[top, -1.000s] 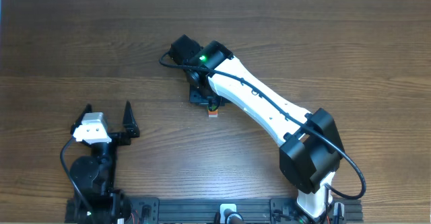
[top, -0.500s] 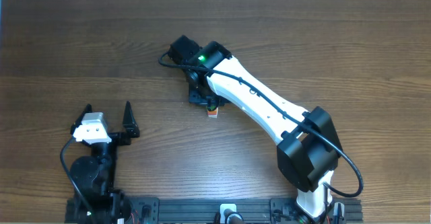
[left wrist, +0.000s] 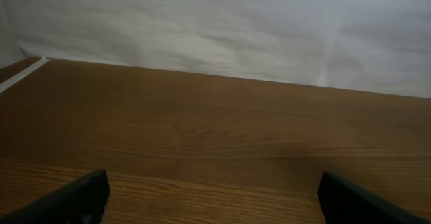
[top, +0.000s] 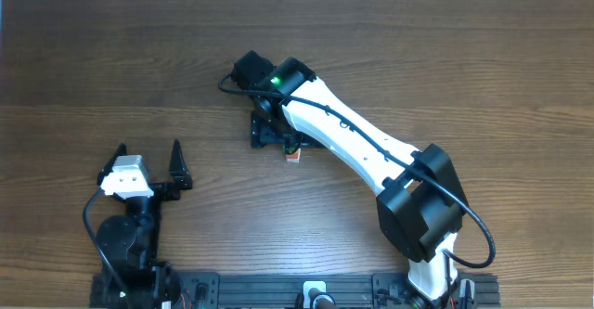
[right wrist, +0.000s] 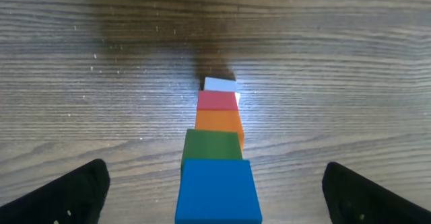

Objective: Stack Cubes

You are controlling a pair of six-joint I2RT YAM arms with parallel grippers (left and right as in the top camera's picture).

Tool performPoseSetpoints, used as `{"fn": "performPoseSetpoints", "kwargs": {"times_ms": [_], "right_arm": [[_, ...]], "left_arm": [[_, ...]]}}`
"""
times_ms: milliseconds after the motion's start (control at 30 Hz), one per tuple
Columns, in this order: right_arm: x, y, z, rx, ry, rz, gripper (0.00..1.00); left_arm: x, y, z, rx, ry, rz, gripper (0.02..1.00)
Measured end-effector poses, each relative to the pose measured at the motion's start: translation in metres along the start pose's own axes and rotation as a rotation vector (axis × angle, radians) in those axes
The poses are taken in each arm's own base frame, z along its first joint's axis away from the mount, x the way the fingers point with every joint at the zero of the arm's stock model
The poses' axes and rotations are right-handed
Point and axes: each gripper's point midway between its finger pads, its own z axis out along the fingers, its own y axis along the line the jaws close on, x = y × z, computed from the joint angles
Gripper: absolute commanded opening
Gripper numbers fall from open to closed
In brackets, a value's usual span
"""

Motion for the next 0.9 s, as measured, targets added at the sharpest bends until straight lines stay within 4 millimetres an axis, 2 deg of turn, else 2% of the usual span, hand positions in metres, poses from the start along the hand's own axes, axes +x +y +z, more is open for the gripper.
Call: {"fn": "performPoseSetpoints", "kwargs": {"times_ms": [367, 467, 533, 633, 700, 800, 900], "right_arm": [[-0.003, -0.002, -0.001, 0.010, -0.017, -0.060, 0.991], [-0.012, -0.002, -0.007, -0.001, -0.056, -0.093, 0.991], [-0.024, -0.003, -0.018, -0.035, -0.105, -0.114, 0.991], [-0.052, -0.016, -0.053, -0.106, -0.225, -0.118, 0.993], [-0.070, -0.035, -0.089, -0.147, -0.329, -0.107, 0.993], [-0.087, -0.082, -0.134, -0.161, -0.445, -0.045, 0.991], [-0.089, -0.124, -0.172, -0.145, -0.553, -0.006, 0.993]], "left_arm": [[0.000, 0.000, 0.000, 0.000, 0.000, 0.000, 1.000], [0.000, 0.000, 0.000, 0.000, 0.000, 0.000, 1.000], [0.000, 0.000, 0.000, 0.000, 0.000, 0.000, 1.000], [0.000, 0.000, 0.000, 0.000, 0.000, 0.000, 1.000], [0.000, 0.000, 0.000, 0.000, 0.000, 0.000, 1.000], [0.000, 0.000, 0.000, 0.000, 0.000, 0.000, 1.000], [0.000, 0.000, 0.000, 0.000, 0.000, 0.000, 1.000]]}}
